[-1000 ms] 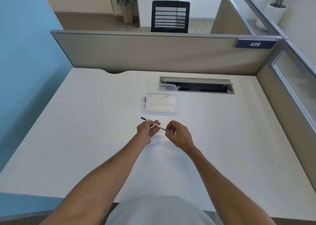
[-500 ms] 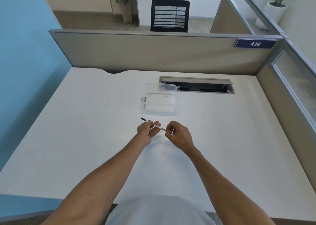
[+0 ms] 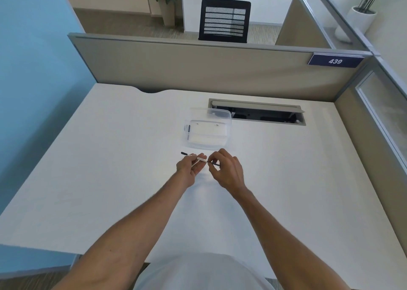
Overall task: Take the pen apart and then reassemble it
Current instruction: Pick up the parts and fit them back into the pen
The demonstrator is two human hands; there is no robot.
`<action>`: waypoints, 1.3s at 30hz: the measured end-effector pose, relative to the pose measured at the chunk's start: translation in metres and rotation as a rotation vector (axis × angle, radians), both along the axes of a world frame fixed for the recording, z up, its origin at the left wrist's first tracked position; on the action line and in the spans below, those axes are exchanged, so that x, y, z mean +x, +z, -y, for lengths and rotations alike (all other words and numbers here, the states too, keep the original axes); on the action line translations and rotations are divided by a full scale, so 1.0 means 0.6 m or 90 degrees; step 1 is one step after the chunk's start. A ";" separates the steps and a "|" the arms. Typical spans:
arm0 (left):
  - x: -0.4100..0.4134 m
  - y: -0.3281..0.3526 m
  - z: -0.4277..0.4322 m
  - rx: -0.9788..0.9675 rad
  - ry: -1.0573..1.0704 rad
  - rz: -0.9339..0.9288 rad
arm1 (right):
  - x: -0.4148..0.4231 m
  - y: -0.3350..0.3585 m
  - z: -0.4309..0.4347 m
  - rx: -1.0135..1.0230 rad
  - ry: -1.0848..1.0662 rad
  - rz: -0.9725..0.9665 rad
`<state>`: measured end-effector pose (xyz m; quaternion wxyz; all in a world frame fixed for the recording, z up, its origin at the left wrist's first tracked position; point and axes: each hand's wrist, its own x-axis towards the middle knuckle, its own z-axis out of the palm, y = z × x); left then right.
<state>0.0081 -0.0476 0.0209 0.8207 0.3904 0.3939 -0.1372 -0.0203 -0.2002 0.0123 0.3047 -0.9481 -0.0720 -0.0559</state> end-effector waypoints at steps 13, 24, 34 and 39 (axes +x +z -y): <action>0.026 0.024 -0.031 -0.120 0.097 0.041 | 0.010 0.014 -0.003 0.146 0.002 0.017; 0.023 0.022 -0.046 -0.110 0.078 0.032 | 0.028 -0.009 0.036 0.035 -0.197 -0.145; 0.023 0.015 -0.041 -0.058 0.040 0.031 | 0.045 -0.036 0.048 -0.023 -0.211 -0.280; 0.025 0.013 -0.035 -0.042 0.022 0.017 | 0.054 -0.044 0.032 -0.097 -0.179 -0.318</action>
